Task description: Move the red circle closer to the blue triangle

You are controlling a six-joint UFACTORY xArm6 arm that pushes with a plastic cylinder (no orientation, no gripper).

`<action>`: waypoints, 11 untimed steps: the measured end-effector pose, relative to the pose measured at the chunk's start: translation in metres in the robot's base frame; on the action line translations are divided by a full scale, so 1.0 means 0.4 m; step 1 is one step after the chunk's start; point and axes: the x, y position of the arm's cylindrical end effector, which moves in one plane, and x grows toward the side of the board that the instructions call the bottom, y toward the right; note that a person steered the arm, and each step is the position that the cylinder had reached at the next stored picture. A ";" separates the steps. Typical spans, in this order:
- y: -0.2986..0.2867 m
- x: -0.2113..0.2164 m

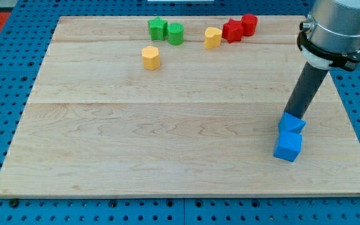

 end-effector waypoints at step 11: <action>-0.120 -0.448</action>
